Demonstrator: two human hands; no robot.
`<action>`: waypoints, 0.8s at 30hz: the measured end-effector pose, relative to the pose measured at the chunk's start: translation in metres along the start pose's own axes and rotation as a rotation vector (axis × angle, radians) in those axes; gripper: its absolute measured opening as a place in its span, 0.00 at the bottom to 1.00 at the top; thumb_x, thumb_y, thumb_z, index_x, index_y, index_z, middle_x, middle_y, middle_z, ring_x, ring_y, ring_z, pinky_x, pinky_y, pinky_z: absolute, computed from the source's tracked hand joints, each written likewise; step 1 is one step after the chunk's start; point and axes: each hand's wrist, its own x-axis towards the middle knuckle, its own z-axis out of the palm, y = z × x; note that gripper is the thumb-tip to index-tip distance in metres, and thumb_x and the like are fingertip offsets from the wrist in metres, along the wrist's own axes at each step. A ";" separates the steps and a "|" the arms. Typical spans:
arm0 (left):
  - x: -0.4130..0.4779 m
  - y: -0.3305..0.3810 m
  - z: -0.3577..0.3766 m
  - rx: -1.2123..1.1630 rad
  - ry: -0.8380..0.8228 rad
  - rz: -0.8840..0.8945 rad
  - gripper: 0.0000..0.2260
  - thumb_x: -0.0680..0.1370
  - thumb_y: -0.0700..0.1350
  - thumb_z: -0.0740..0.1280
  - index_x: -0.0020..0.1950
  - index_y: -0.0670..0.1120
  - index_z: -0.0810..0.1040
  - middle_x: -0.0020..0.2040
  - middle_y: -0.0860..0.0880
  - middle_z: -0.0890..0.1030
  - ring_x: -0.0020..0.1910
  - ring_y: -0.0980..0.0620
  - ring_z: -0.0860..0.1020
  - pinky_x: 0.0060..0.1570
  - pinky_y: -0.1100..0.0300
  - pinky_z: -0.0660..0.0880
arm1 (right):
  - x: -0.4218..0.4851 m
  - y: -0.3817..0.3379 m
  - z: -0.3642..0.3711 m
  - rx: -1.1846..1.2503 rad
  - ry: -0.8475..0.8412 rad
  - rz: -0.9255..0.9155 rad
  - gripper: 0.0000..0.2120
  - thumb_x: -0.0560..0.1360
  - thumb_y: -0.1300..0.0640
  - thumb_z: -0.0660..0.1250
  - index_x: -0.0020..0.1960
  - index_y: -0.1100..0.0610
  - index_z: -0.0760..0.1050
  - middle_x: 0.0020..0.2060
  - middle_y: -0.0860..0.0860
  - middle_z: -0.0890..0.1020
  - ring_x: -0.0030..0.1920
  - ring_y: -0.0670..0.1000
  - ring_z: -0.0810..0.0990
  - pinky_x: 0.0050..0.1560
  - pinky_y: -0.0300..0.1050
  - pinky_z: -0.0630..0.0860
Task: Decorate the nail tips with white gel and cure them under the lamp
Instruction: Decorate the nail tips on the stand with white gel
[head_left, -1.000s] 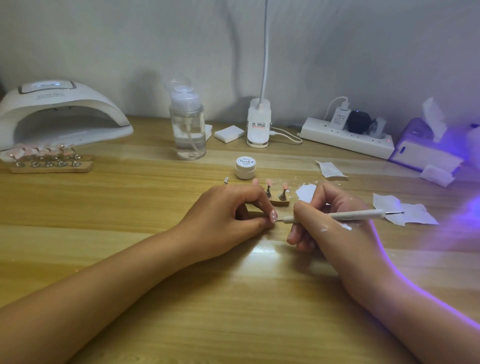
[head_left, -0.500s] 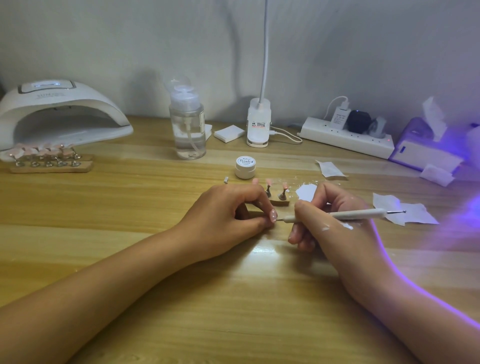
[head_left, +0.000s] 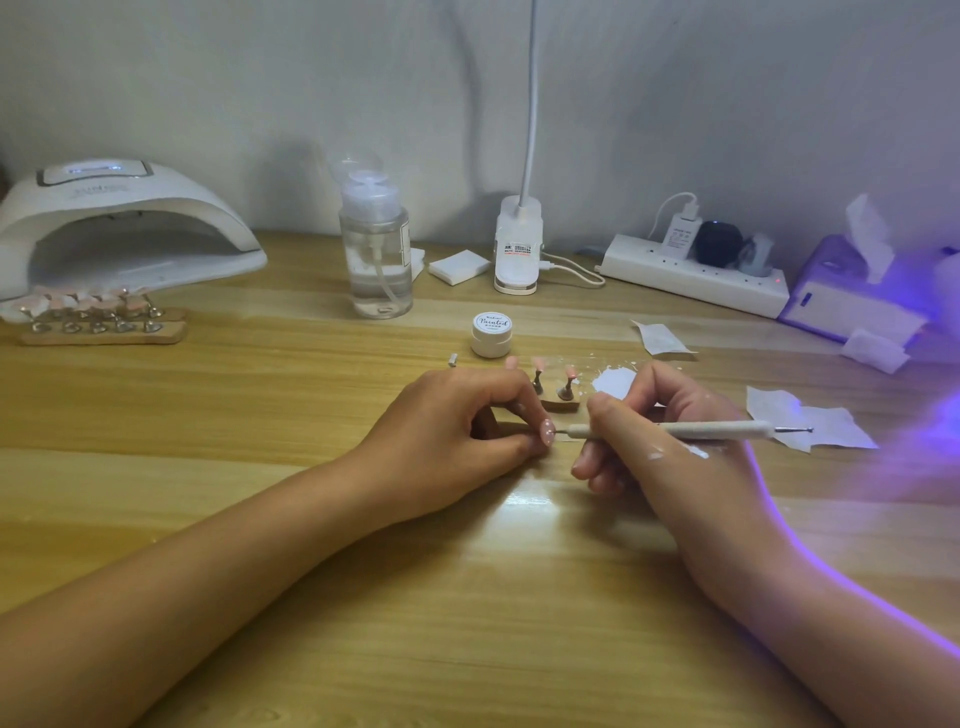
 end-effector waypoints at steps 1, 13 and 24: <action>0.000 0.000 0.000 -0.002 0.000 -0.001 0.06 0.73 0.40 0.74 0.43 0.51 0.82 0.33 0.68 0.78 0.26 0.60 0.71 0.64 0.38 0.70 | 0.000 0.000 0.000 0.000 -0.002 0.000 0.14 0.76 0.66 0.67 0.35 0.59 0.67 0.26 0.59 0.81 0.25 0.50 0.77 0.27 0.37 0.75; 0.000 0.004 -0.001 0.021 -0.005 0.019 0.09 0.73 0.39 0.74 0.42 0.53 0.80 0.31 0.71 0.75 0.25 0.63 0.71 0.64 0.38 0.71 | 0.000 0.000 0.000 0.022 0.018 -0.024 0.15 0.78 0.63 0.67 0.35 0.58 0.67 0.27 0.59 0.82 0.25 0.50 0.78 0.28 0.37 0.76; -0.001 0.004 -0.001 0.034 0.002 0.022 0.10 0.73 0.38 0.74 0.41 0.53 0.80 0.31 0.71 0.75 0.25 0.62 0.72 0.63 0.39 0.72 | 0.000 0.000 0.002 -0.023 -0.008 -0.029 0.14 0.78 0.63 0.68 0.36 0.60 0.68 0.27 0.59 0.82 0.27 0.49 0.79 0.30 0.38 0.77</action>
